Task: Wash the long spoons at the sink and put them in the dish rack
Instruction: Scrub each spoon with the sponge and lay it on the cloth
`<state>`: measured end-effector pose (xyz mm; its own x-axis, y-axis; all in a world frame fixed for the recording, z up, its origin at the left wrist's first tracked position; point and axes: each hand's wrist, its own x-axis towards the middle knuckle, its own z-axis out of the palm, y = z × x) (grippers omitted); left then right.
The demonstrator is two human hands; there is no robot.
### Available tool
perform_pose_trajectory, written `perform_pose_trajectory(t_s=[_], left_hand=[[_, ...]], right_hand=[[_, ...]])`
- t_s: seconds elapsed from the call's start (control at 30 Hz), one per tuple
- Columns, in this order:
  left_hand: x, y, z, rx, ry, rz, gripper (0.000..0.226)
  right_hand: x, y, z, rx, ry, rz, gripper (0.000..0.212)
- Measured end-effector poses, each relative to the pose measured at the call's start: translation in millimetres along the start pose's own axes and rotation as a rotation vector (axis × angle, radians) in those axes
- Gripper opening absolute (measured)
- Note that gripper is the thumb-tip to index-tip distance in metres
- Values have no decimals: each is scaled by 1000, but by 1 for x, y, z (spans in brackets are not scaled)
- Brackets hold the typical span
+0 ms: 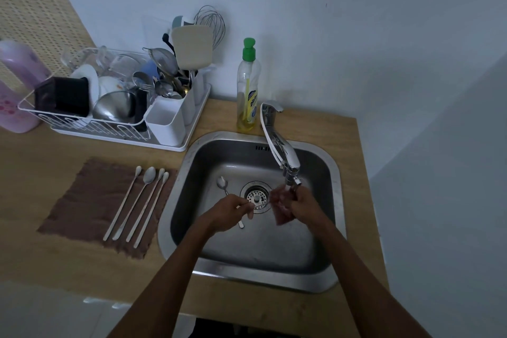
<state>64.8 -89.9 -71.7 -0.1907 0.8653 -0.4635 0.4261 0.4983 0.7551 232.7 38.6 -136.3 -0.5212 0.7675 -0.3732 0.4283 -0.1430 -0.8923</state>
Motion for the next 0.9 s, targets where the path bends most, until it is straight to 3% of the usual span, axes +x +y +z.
perform_pose_trajectory(t_s=[0.13,0.23,0.33,0.5,0.57,0.67,0.77,0.83,0.9], left_hand=[[9,5,3,30,32,14,43],[11,1,3,37,31,15,44],[11,-5,-3,44,-22,-4,41],[16,-1,8,5,21,13,42],[18,-6,4,65,9,23,41],[20,-17,-5,161,-46,48,41],[23,-13,-9,217,-107,77,40],[23,-5,-14,212,-148,47,39],[24,-1,-15,93,-167,-62,37]], right_hand=[[1,0,9,52,198,49,23],[-3,3,13,103,159,16,25],[1,6,2,-14,84,-7,19],[-5,1,21,138,292,46,26],[-5,6,17,105,191,-15,30],[4,10,-6,-221,-105,-92,22],[9,2,-19,-488,-236,-80,15],[8,-3,-20,-500,-240,-63,14],[5,0,-12,-271,-74,0,19]])
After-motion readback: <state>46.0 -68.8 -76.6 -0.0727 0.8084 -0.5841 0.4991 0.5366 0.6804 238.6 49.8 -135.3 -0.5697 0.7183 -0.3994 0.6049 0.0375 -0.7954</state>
